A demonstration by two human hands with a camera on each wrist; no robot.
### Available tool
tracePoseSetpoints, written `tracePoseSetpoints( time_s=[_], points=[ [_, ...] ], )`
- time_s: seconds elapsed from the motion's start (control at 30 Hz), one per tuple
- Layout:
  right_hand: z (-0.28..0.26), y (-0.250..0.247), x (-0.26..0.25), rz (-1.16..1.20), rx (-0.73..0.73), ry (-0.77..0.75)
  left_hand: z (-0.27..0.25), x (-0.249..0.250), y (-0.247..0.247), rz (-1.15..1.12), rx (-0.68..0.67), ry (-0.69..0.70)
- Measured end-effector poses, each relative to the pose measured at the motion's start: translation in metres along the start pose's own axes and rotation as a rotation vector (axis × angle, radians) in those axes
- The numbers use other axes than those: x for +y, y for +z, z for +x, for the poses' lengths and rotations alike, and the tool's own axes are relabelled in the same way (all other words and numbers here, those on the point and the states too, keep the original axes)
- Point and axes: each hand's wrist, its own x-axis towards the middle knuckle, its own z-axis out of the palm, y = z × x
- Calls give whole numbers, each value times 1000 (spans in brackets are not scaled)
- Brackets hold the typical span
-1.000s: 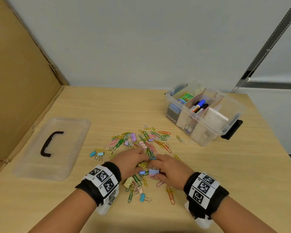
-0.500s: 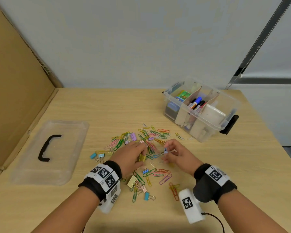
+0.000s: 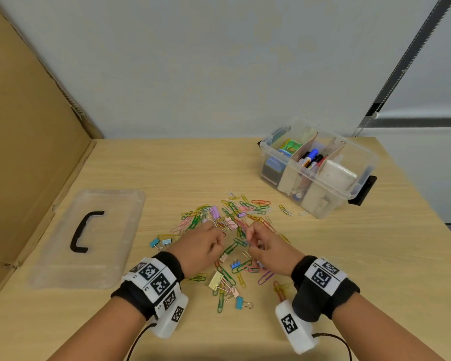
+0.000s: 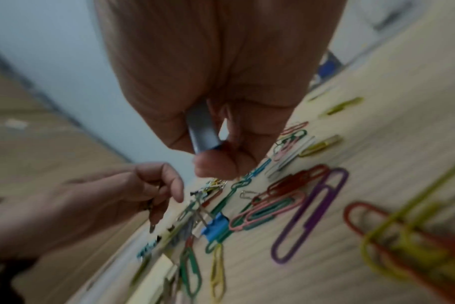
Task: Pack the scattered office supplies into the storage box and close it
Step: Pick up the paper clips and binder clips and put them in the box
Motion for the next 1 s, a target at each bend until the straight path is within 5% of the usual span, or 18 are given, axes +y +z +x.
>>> tracePoseSetpoints(
  time_s=[0.17,0.3,0.6,0.73,0.87,0.93,1.0],
  points=[
    [-1,10,-6,-419,-63,-109,1,-3,9,86,-145,48],
    [3,20,0,-588,-95,-115,7,-4,15,165,-130,44],
    [-7,4,-4,-285,50,-171,10,-4,6,-9,22,17],
    [-26,-42,-29,-190,258,-234,14,4,-5,-123,177,14],
    [-34,-120,-53,-307,663,-319,21,16,-14,-144,253,-14],
    [-28,-162,-54,-439,810,-230,25,24,-17,-155,283,-27],
    [-15,-200,-49,-597,781,-42,29,30,-18,-171,309,-41]
  ],
)
